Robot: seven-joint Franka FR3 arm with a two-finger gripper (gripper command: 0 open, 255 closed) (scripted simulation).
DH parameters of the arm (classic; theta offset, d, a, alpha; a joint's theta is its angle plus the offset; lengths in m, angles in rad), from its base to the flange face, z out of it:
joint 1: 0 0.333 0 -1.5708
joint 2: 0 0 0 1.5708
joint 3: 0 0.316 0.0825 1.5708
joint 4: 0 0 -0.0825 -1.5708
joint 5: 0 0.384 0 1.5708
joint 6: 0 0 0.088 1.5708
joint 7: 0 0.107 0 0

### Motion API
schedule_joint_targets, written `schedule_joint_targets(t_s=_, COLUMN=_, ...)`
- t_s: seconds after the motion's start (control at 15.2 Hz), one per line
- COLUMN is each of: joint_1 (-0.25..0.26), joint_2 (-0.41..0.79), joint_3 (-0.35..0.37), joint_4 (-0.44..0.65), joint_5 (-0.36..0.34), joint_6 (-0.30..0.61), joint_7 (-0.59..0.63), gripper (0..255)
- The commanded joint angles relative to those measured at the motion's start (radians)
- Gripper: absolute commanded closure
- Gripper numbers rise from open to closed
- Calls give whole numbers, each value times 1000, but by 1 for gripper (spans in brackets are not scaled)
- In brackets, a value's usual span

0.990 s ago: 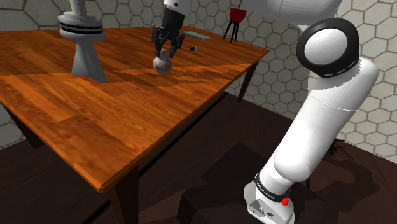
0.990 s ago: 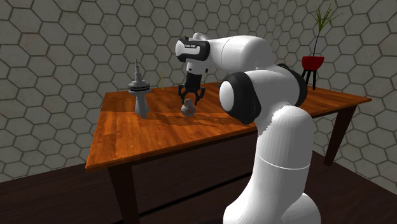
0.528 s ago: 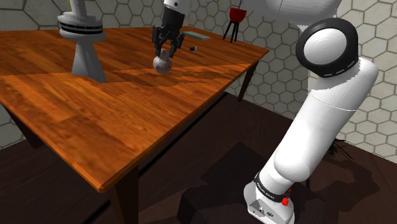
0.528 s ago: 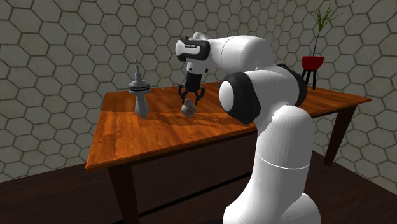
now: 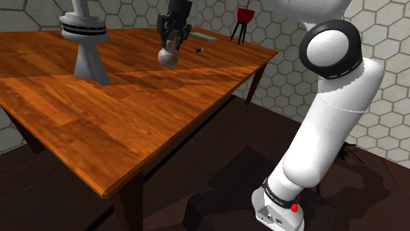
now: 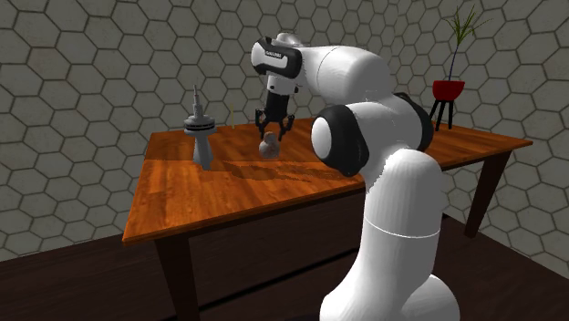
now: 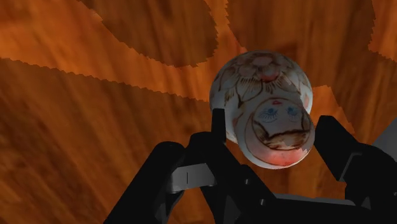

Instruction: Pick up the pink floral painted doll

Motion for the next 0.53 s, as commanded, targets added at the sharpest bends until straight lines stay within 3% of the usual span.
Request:
schedule_joint_targets(t_s=0.0, joint_1=1, joint_2=16, joint_3=1, joint_4=52, joint_5=-1, joint_6=-35, joint_7=7, gripper=255)
schedule_joint_targets(t_s=0.33, joint_1=3, joint_2=61, joint_3=2, joint_4=185, joint_5=-5, joint_6=-122, joint_7=23, gripper=255)
schedule_joint_targets(t_s=0.46, joint_1=3, joint_2=62, joint_3=2, joint_4=189, joint_5=-5, joint_6=-125, joint_7=24, gripper=255)
